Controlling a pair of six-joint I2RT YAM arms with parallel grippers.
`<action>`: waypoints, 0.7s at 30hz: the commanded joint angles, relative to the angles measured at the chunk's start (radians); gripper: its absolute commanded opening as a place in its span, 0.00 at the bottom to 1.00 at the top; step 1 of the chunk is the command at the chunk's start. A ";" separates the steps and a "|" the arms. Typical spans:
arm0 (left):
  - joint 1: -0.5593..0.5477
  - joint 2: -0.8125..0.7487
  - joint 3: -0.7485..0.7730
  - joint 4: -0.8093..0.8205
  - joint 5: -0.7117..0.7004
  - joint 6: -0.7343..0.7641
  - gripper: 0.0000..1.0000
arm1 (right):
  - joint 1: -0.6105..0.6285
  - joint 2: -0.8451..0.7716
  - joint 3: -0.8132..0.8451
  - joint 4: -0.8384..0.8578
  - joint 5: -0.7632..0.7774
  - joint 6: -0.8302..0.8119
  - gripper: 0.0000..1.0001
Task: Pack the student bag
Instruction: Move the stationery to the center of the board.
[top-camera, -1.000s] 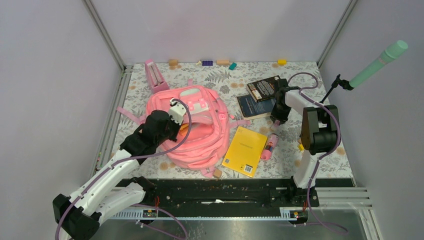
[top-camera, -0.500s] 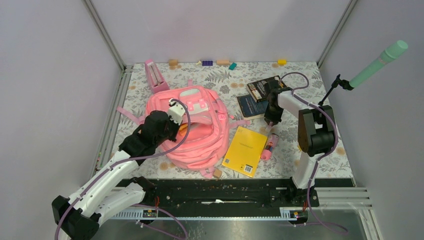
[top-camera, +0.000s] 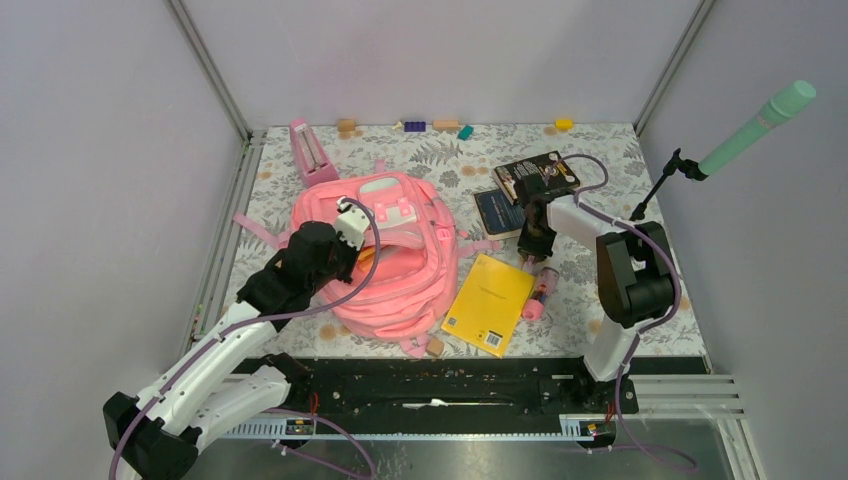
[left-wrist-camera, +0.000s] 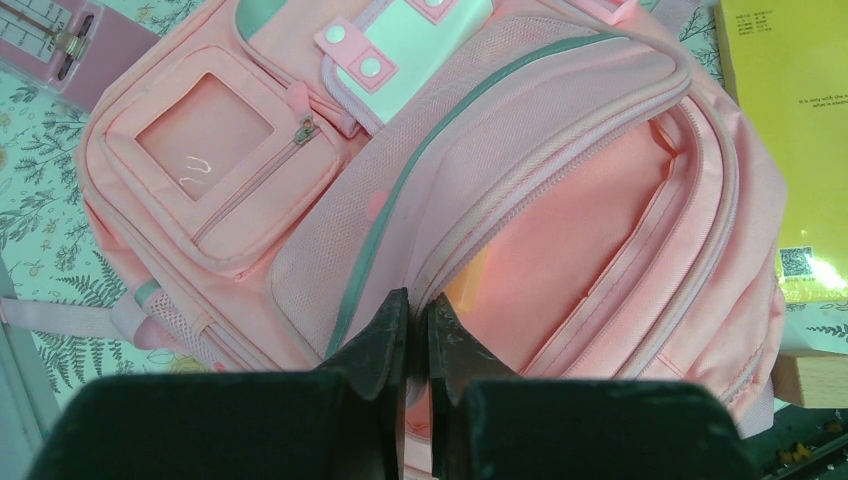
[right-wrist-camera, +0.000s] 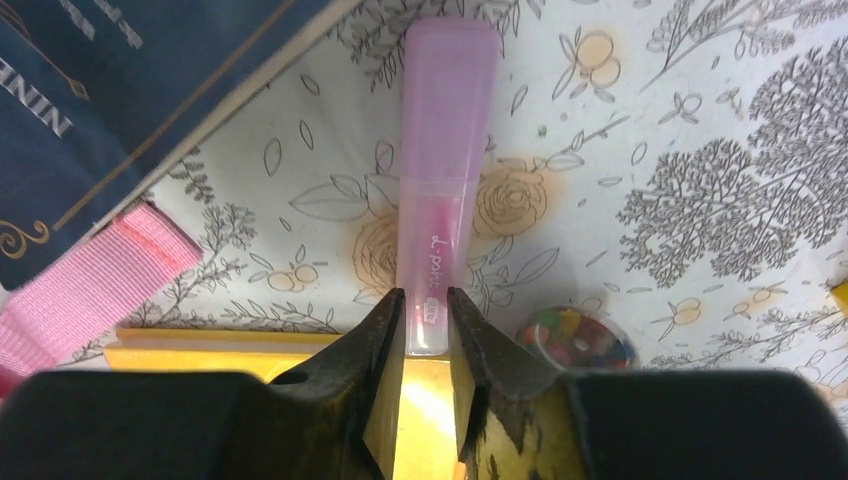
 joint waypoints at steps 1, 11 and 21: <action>0.000 -0.039 0.041 0.107 -0.027 -0.015 0.00 | 0.048 -0.059 -0.071 -0.009 0.027 0.064 0.34; 0.000 -0.040 0.042 0.107 -0.014 -0.019 0.00 | 0.112 -0.085 -0.107 0.003 0.118 0.140 0.40; 0.000 -0.049 0.041 0.109 -0.019 -0.020 0.00 | 0.131 -0.057 -0.078 -0.022 0.172 0.136 0.41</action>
